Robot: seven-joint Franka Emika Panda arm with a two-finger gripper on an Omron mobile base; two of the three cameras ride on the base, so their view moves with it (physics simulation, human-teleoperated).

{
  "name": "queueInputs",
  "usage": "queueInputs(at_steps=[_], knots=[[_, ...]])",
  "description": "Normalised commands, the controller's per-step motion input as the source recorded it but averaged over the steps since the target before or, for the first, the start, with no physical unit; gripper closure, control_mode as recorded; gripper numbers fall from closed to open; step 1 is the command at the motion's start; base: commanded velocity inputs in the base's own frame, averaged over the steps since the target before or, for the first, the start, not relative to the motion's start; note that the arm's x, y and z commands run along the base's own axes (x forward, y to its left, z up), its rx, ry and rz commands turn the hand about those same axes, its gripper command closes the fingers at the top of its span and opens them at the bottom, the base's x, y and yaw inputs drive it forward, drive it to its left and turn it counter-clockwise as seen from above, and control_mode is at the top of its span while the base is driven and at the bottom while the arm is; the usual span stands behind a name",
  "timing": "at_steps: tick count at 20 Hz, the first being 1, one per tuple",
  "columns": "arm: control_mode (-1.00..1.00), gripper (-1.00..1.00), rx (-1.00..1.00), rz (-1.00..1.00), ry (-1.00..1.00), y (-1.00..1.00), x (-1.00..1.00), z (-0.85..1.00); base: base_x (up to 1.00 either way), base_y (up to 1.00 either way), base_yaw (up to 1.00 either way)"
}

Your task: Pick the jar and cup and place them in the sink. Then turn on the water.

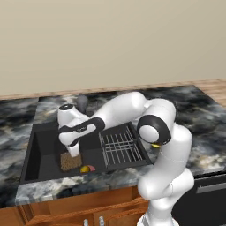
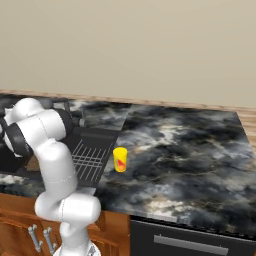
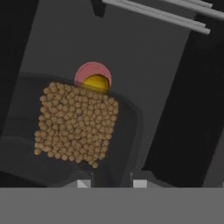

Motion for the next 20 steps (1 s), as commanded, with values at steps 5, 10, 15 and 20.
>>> queueInputs(at_steps=[5, 10, 15, 20], knots=[[-1.00, 1.00, -0.01, -0.11, -0.06, 0.32, 0.08, -0.11, 0.00, 0.00, 0.00], [-1.00, 1.00, -0.01, -0.12, -0.05, 0.35, 0.19, -0.05, 0.00, 0.00, 0.00], [-1.00, 1.00, 0.00, -0.12, -0.01, 0.39, 0.21, -0.03, 0.00, 0.00, 0.00], [-1.00, 1.00, 0.00, -0.10, 0.00, 0.36, 0.18, 0.00, 0.00, 0.00, 0.00]])
